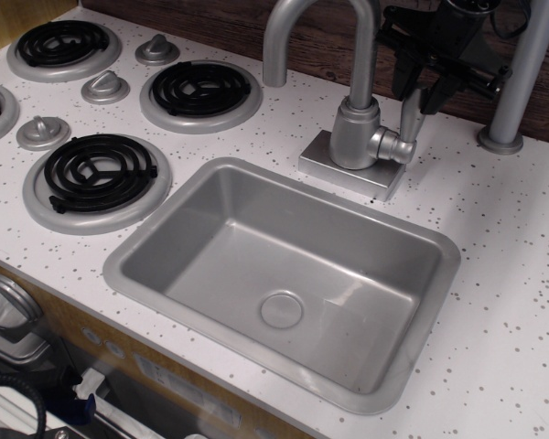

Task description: Lever vertical to front

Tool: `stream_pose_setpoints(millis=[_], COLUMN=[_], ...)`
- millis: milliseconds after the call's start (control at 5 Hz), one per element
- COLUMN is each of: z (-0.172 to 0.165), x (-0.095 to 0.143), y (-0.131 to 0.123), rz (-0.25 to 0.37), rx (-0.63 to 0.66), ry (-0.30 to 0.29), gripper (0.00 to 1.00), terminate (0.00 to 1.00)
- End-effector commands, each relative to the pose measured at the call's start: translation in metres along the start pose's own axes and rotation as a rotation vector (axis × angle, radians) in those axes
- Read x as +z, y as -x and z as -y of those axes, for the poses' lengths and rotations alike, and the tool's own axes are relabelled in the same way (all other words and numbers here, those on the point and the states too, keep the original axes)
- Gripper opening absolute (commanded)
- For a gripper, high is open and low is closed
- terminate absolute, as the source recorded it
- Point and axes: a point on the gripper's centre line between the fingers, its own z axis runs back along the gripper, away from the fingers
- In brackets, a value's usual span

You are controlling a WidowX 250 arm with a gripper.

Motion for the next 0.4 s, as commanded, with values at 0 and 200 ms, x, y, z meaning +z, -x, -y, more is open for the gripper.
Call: stream_pose_setpoints(millis=[0, 200], z=[-0.012, -0.01], x=[0.015, 0.028], y=[-0.01, 0.007], rz=[0.0, -0.051], rx=[0.028, 0.057], ry=[0.016, -0.014], gripper=[0.0, 0.0], terminate=[0.0, 0.0])
